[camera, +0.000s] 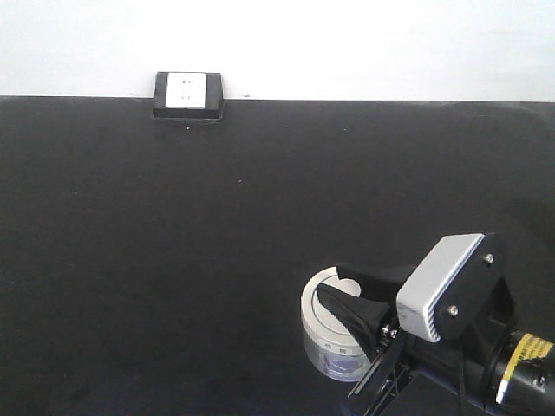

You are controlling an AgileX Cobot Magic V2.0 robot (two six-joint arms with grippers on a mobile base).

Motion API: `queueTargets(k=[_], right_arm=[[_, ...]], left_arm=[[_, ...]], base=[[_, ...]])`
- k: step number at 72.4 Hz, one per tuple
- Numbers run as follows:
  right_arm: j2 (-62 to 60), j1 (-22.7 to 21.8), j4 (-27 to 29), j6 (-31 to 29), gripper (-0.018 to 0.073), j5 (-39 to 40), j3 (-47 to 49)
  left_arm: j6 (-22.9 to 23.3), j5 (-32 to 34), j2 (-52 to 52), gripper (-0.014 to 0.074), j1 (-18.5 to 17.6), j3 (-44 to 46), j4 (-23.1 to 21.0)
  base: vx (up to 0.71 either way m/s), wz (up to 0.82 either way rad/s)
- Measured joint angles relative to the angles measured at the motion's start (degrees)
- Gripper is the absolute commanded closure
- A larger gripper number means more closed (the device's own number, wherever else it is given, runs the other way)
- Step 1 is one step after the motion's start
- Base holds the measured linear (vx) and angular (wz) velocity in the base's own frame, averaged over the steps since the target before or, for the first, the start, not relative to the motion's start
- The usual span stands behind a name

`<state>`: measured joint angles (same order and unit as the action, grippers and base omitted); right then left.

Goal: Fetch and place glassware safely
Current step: 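Lower the held jar onto the black countertop with the right gripper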

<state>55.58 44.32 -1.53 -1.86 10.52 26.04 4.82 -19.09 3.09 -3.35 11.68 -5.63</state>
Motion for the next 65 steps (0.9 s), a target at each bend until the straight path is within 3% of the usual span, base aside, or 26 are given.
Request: queueTargets(k=[39, 55, 65], right_arm=[[0.21, 0.0, 0.31, 0.0, 0.056, 2.74, 0.0], [6.06, 0.0, 4.75, -2.38, 0.056, 16.58, 0.0], [14.53, 0.0, 11.98, -6.16, 0.056, 27.94, 0.0]], left_arm=[[0.0, 0.0, 0.0, 0.0603, 0.0, 0.0, 0.0], [0.0, 0.0, 0.0, 0.0603, 0.0, 0.0, 0.0], [0.0, 0.0, 0.0, 0.0603, 0.0, 0.0, 0.0]], base=[[0.0, 0.0], [0.0, 0.0], [0.0, 0.0]])
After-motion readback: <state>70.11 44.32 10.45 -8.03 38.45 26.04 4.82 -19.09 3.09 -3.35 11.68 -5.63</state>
